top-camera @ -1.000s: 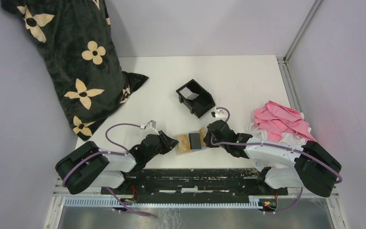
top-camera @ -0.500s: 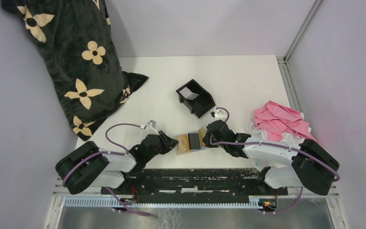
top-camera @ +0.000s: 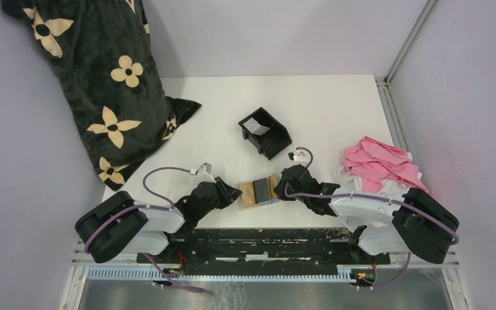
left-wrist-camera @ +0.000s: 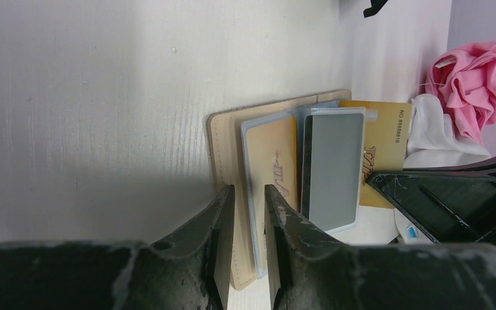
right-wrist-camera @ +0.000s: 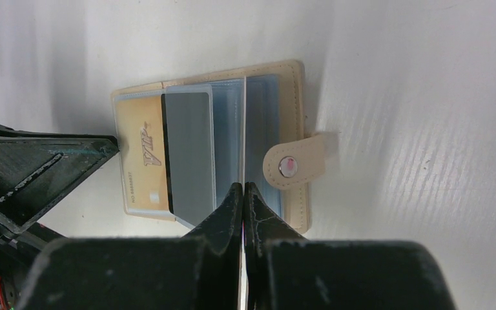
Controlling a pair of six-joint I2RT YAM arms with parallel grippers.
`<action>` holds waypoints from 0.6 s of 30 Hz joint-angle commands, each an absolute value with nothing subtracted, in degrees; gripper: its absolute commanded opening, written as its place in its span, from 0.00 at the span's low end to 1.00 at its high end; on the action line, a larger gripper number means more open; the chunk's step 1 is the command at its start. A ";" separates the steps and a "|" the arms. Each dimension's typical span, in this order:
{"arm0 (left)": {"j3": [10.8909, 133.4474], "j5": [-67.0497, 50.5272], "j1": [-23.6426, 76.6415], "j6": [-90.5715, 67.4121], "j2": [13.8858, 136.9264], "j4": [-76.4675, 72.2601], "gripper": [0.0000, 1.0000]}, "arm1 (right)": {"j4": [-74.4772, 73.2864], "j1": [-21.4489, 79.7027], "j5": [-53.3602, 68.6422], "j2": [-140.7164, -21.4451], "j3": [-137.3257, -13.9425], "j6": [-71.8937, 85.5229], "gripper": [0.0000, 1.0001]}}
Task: Put the credit cards into the card holder
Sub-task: Turn over the card slot in the card holder.
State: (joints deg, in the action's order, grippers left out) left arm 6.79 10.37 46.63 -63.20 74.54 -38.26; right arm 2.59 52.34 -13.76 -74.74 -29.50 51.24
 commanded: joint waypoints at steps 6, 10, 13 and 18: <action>7.29 11.20 47.11 -64.44 75.79 -37.10 0.31 | 2.98 52.12 -13.05 -71.52 -29.03 51.25 0.01; 7.43 11.05 47.15 -64.52 76.29 -37.13 0.31 | 1.71 52.16 -12.56 -70.42 -30.29 50.57 0.01; 7.56 11.00 47.20 -64.60 76.68 -37.13 0.31 | 1.14 52.33 -12.35 -70.18 -31.13 50.29 0.01; 7.56 11.15 47.31 -64.65 76.65 -37.18 0.31 | 0.96 52.94 -12.43 -70.45 -32.05 50.19 0.01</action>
State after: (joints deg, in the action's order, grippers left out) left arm 6.96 10.39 46.74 -63.22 75.66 -39.20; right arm 0.56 52.38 -12.49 -71.57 -29.15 50.96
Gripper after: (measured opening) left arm 0.306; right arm 0.017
